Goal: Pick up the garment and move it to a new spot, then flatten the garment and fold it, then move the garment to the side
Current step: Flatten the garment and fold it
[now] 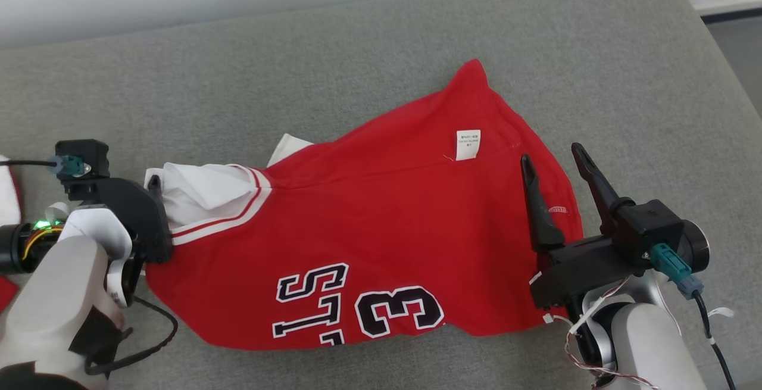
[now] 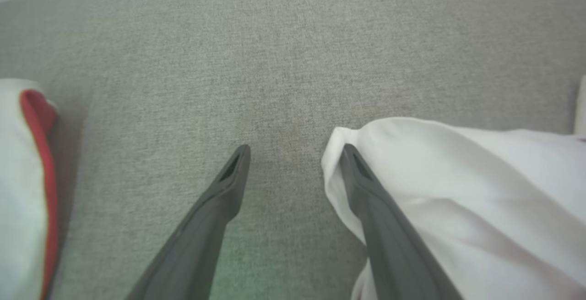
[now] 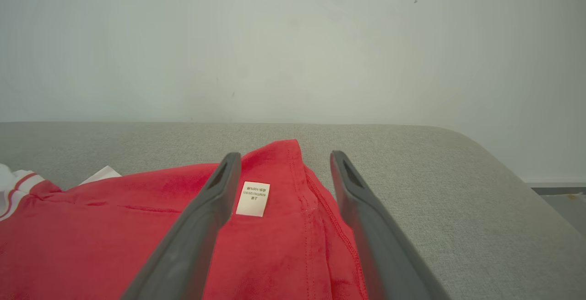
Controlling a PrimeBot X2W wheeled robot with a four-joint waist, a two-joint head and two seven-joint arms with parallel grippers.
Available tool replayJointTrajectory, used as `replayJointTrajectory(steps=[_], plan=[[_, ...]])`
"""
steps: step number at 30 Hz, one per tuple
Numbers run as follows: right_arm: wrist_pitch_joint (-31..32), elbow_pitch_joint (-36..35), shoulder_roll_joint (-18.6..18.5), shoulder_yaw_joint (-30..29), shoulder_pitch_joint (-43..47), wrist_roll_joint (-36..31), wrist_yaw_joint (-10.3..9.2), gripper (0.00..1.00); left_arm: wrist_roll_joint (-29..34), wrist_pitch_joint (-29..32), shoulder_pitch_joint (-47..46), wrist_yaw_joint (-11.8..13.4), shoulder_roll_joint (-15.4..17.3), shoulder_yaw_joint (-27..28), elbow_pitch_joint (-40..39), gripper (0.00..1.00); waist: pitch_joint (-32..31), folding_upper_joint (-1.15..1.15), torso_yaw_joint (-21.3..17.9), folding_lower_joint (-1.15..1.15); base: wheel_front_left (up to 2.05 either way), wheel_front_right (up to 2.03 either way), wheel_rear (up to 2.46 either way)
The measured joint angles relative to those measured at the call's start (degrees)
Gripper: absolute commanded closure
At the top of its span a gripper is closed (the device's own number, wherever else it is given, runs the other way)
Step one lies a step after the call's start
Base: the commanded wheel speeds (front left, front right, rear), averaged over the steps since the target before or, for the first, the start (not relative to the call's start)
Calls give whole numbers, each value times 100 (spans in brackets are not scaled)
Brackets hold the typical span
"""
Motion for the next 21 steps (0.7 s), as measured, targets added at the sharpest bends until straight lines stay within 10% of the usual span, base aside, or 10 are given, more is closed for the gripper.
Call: replayJointTrajectory(steps=[5,9,11,14,15,16,21], plan=[[-32,-62,1,-25,-69,24,0,0,63,212,-238,-55,-11,-141,179,0,209,0,-101,-1,0,0,0],[-44,-83,2,-75,-137,45,1,0,51,376,-391,-199,-1,-188,250,78,336,0,-118,-1,0,0,0],[-60,-98,1,-124,-172,52,0,0,36,491,-434,-200,-26,-201,267,88,365,0,-92,-1,0,0,0],[-64,-111,2,-165,-194,52,1,0,-4,559,-469,-249,-16,-204,271,50,370,0,-52,-1,0,0,0],[-66,-112,1,-185,-196,51,0,0,-4,565,-471,-241,-19,-212,259,13,367,0,-29,-1,0,0,0],[-67,-109,2,-204,-196,51,1,0,-2,560,-470,-227,-19,-224,240,0,359,0,-8,-1,0,0,0],[-82,-66,3,-211,-197,51,0,0,-1,481,-448,-140,55,-226,160,0,259,0,72,-1,0,0,0]])
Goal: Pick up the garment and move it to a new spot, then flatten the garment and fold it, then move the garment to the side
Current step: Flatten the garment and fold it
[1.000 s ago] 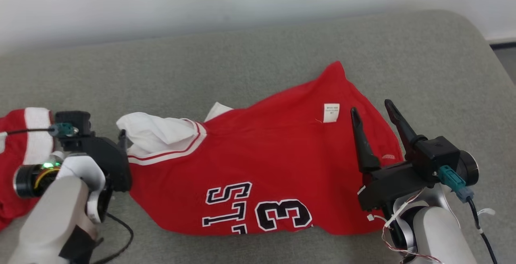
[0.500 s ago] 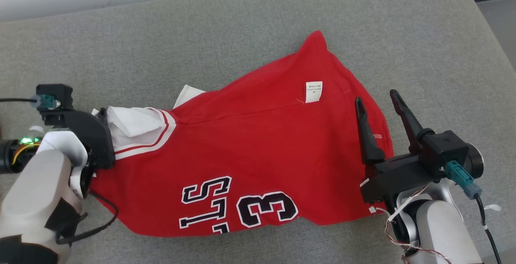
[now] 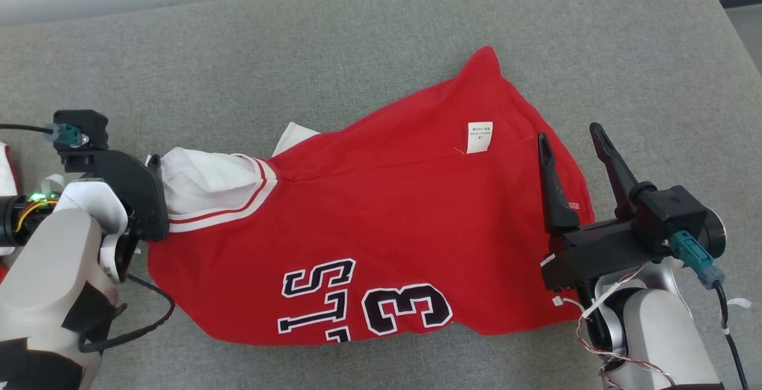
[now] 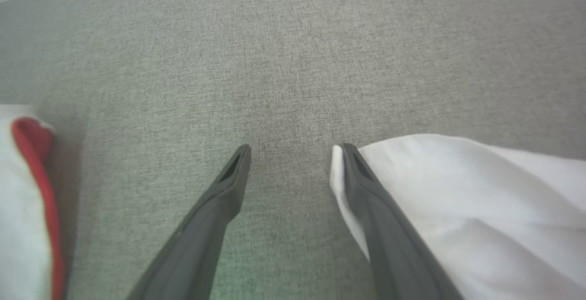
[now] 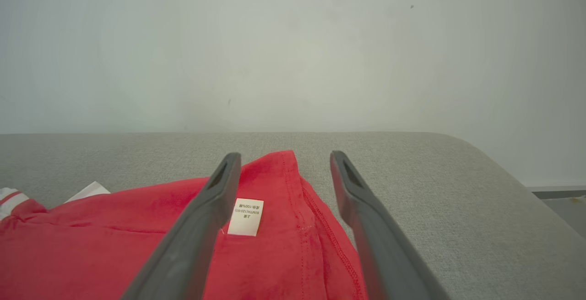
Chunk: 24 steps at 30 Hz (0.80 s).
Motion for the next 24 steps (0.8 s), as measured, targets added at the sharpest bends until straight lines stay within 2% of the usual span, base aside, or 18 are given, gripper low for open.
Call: replayJointTrajectory(steps=[6,15,19,20,21,22,24], plan=[[8,19,-1,16,6,1,1,0,-94,176,2,64,4,41,-166,0,-150,0,61,-1,0,0,0],[43,-37,-1,-1,101,9,1,0,-336,832,216,185,25,74,-519,0,-172,0,-9,-1,0,0,0],[45,-68,-1,-5,102,10,1,0,-354,843,288,245,80,89,-681,0,-117,0,-55,-1,0,0,0],[49,-70,-1,-2,101,10,0,0,-358,853,307,249,92,89,-699,8,-102,0,-66,-1,0,0,0],[51,-74,-2,1,98,10,0,0,-368,902,328,236,101,73,-711,57,-89,0,-78,-1,0,0,0],[59,-78,-1,9,92,9,1,0,-381,967,342,215,102,64,-720,100,-78,0,-89,-1,0,0,0],[109,-86,-1,33,47,-14,1,0,-439,1166,338,193,108,57,-748,100,-59,-1,-105,-1,0,0,0]])
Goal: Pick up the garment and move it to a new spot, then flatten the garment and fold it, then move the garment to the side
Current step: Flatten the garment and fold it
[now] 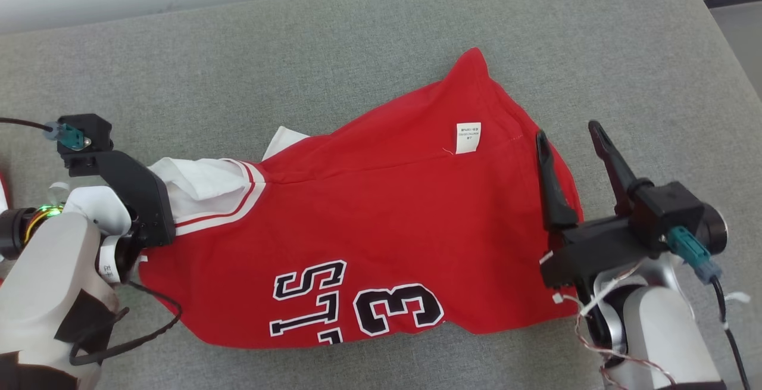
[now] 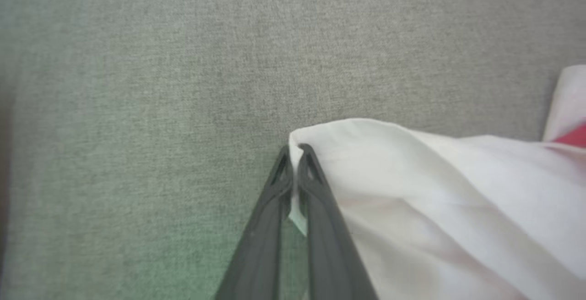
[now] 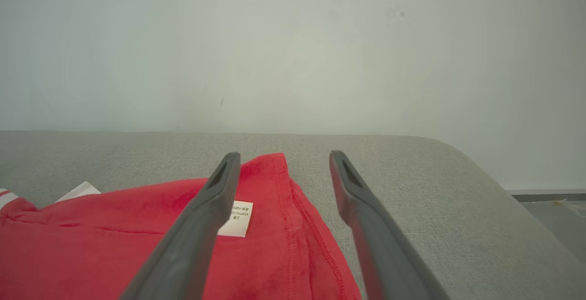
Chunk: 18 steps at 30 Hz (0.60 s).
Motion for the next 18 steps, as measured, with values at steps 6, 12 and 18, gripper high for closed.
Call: replayJointTrajectory(steps=[6,12,18], plan=[[896,198,-250,174,-549,-155,0,0,-83,179,3,36,54,24,-240,100,27,0,15,0,0,0,0],[2738,1162,-350,-126,-1756,185,-1,0,-110,190,-27,102,129,58,-593,100,172,0,109,0,0,0,0],[3697,1824,-269,-378,-2206,105,-1,0,-118,216,-84,147,71,20,-783,100,305,0,301,1,0,0,0]])
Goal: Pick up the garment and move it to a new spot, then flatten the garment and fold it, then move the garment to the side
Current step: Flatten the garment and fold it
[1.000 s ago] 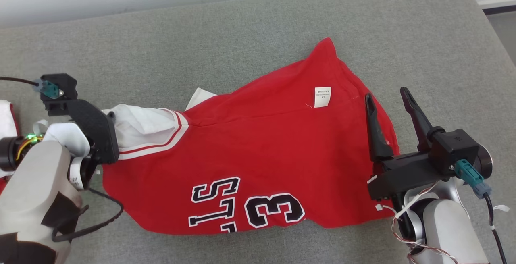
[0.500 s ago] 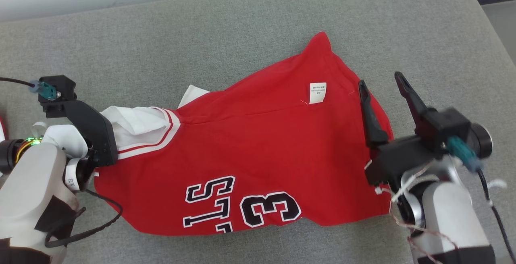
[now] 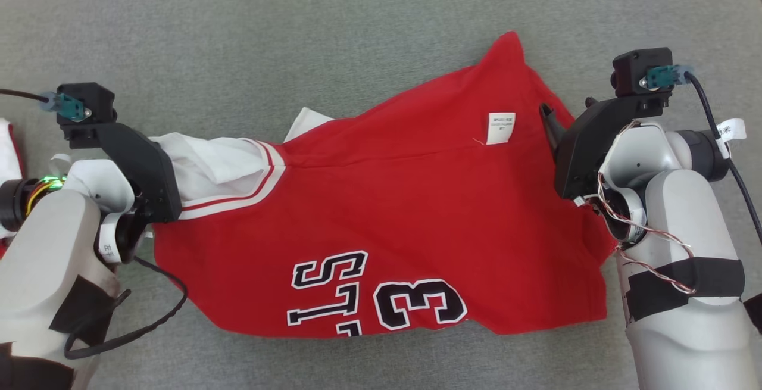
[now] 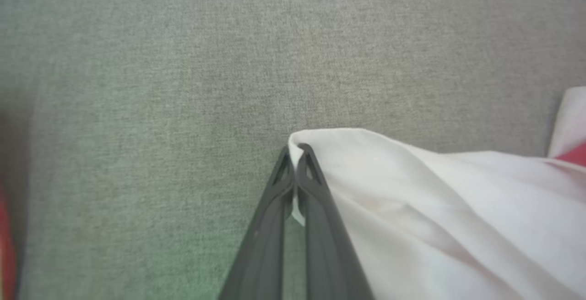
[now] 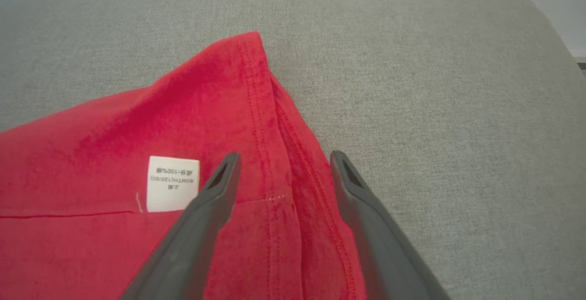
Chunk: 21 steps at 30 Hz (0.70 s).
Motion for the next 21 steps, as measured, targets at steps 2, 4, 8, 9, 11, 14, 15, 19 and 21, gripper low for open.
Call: replayJointTrajectory(steps=[2,4,8,9,11,14,15,19,21], plan=[[157,19,40,-26,3,-96,0,0,-1,9,-25,-2,1,-1,-27,100,42,0,59,0,0,0,0],[298,18,74,-43,8,-158,0,0,-4,7,-37,-2,12,-1,-52,100,81,0,99,0,0,0,0],[470,5,103,-126,89,-257,0,0,-33,5,-38,13,9,-5,-111,100,117,0,138,0,0,0,0],[476,0,105,-167,89,-278,0,0,-40,7,-38,22,10,-8,-124,100,124,0,140,0,0,0,0],[477,20,112,-213,89,-289,0,0,-41,7,-38,36,10,-12,-145,100,139,0,144,0,0,0,0],[444,105,152,-223,88,-298,0,0,-43,8,-40,36,15,-21,-174,100,162,0,148,0,0,0,0],[408,130,166,-216,85,-297,0,0,-44,9,-40,35,19,-23,-179,100,168,0,148,0,0,0,0],[270,257,188,-132,57,-236,0,8,-55,3,-70,2,42,-25,-157,100,176,0,140,0,0,0,0],[209,321,191,-78,21,-242,0,55,-103,-31,-76,0,45,-30,-131,100,169,0,137,0,0,0,0]])
